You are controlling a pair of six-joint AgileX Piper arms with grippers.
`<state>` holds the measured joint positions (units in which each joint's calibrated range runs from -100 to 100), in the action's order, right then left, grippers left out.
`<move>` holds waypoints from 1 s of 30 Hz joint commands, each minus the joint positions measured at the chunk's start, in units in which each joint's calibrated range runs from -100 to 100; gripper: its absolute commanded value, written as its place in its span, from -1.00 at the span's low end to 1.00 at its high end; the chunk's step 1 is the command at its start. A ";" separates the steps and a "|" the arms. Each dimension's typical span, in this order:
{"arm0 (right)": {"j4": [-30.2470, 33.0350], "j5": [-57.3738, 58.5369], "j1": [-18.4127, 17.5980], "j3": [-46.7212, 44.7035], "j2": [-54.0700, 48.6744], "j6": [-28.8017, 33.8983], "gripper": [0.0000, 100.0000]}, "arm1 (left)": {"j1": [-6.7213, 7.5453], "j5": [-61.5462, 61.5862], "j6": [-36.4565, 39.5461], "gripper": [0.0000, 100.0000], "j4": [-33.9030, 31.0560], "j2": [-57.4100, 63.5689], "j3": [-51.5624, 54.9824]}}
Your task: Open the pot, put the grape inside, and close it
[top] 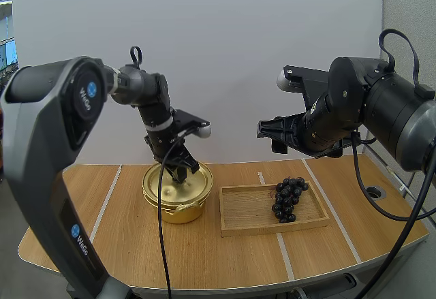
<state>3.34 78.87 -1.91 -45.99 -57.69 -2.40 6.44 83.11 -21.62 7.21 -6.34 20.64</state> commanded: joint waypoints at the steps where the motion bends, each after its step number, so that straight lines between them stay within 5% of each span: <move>1: 0.38 -0.38 0.16 0.46 -0.29 0.21 1.00 | 0.27 7.67 1.77 -1.00 -1.98 10.04 -5.14; 13: 0.38 -0.38 0.16 0.46 -0.29 0.21 1.00 | 0.19 9.50 4.33 -1.00 -4.66 26.65 -23.07; 30: 0.38 -0.38 0.16 0.46 -0.29 0.21 1.00 | 0.19 3.68 8.84 -1.00 -8.47 29.34 -55.44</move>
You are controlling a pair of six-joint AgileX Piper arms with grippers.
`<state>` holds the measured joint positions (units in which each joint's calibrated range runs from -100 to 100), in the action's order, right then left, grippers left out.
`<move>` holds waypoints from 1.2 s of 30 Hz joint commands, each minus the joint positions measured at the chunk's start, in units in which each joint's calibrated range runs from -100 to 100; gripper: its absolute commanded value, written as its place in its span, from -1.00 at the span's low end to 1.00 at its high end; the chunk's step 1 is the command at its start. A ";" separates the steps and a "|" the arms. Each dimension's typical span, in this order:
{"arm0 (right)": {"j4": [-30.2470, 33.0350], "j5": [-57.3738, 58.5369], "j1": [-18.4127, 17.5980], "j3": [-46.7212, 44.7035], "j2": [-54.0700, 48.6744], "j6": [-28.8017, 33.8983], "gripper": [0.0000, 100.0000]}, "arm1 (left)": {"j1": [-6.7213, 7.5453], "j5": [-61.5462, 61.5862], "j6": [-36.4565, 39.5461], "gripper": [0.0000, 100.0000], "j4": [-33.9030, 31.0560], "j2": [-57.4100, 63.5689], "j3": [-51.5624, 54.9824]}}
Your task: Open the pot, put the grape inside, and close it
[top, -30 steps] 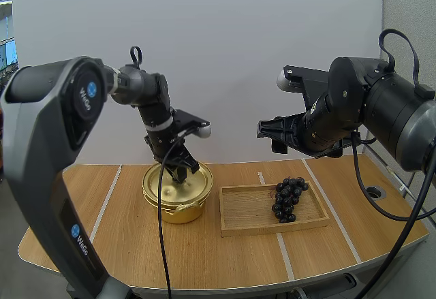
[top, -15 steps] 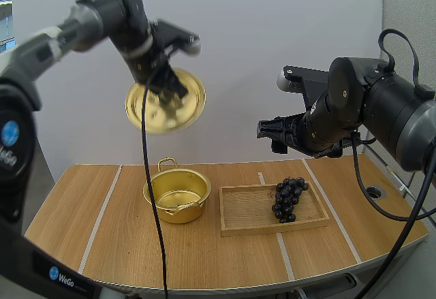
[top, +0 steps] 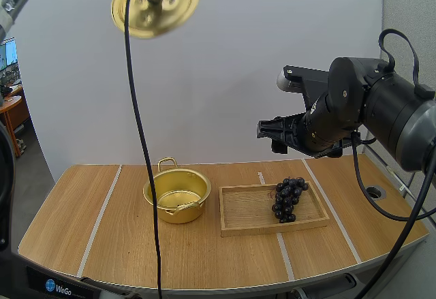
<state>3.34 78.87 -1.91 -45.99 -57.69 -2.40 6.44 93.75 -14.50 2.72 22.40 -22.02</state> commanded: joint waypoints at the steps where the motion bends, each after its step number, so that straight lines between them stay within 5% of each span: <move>1: 0.38 -0.38 0.16 0.46 -0.29 0.21 1.00 | 0.19 -8.65 1.71 -1.00 -4.49 0.60 -14.14; 18: 0.38 -2.23 0.16 0.46 -0.13 0.21 1.00 | 0.19 -21.01 1.71 -1.00 -5.16 0.60 -22.59; 36: 5.52 -6.19 0.16 0.46 14.71 4.98 1.00 | 0.19 -21.01 1.71 -1.00 -5.16 0.60 -22.59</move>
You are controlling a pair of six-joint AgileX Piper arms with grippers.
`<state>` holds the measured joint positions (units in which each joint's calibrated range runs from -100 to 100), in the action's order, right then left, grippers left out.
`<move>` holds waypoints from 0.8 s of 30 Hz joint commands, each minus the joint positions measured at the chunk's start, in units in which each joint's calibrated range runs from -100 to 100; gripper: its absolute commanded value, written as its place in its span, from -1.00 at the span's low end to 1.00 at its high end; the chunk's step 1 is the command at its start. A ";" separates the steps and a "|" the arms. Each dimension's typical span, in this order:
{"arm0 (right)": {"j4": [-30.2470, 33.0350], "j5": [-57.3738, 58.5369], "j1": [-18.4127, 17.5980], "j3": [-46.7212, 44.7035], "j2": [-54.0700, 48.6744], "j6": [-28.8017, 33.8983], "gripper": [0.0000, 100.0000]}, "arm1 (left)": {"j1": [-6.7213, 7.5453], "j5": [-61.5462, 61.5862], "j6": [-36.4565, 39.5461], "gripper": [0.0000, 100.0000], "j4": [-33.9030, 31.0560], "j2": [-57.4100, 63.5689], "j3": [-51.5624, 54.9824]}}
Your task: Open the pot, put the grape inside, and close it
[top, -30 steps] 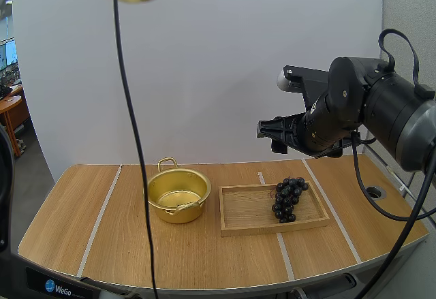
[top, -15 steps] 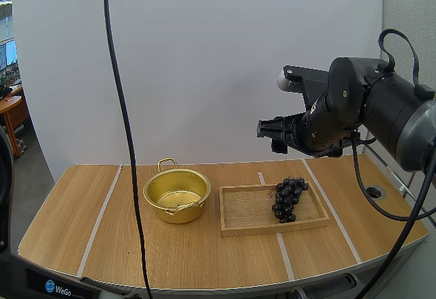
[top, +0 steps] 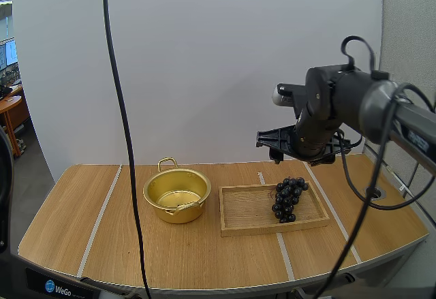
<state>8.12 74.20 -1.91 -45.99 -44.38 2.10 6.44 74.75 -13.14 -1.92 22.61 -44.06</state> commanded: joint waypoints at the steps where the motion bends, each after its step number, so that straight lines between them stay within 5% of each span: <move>1: 0.73 -1.52 0.16 0.46 1.40 0.48 1.00 | 0.19 -2.01 0.35 -1.00 -0.52 0.39 -0.56; 19: -0.56 -2.05 0.16 0.46 1.26 0.91 1.00 | 0.19 -2.01 0.35 -1.00 -0.52 0.39 -0.56; 24: -0.56 -3.32 0.16 0.46 1.53 11.00 1.00 | 0.19 -2.01 0.35 -1.00 -0.52 0.39 -0.56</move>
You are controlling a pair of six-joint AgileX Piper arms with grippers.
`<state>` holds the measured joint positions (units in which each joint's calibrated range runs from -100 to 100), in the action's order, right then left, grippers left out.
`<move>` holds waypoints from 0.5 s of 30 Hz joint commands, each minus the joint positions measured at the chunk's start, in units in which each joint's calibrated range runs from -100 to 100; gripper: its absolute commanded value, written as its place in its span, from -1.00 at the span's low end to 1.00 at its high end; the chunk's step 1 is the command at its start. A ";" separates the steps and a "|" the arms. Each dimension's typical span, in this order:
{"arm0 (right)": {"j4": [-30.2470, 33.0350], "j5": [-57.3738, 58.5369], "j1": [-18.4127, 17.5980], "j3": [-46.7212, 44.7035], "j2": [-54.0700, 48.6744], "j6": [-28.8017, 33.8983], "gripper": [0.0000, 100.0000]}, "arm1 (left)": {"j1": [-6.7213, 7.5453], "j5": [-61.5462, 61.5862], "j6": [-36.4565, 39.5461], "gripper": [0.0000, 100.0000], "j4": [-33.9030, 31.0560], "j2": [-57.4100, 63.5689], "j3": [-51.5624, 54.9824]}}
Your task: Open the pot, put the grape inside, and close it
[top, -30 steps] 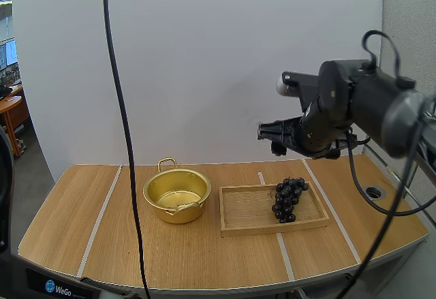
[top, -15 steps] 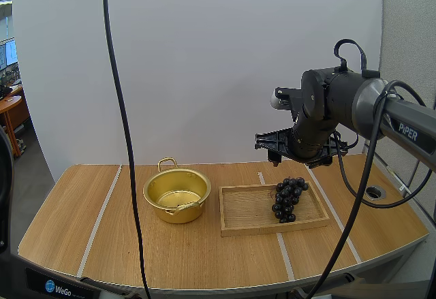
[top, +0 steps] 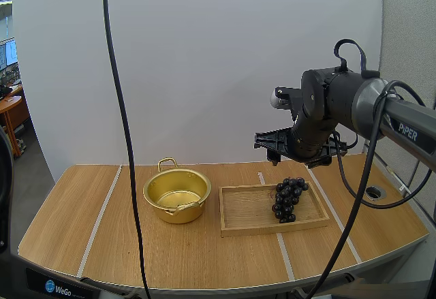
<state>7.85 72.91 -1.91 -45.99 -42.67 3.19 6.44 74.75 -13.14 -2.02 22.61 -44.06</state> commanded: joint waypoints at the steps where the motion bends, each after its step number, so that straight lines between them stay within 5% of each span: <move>1: -0.29 -2.55 0.16 0.46 -0.06 10.35 1.00 | 0.19 -2.01 0.35 -1.00 -0.42 0.39 -0.56; 15: 2.27 -4.42 0.16 3.31 14.38 19.25 1.00 | 0.19 -2.01 0.35 -1.00 -0.42 0.39 -0.56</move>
<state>8.42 67.32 -1.91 -45.71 -32.73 19.64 6.44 74.75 -13.14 -2.02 22.61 -44.06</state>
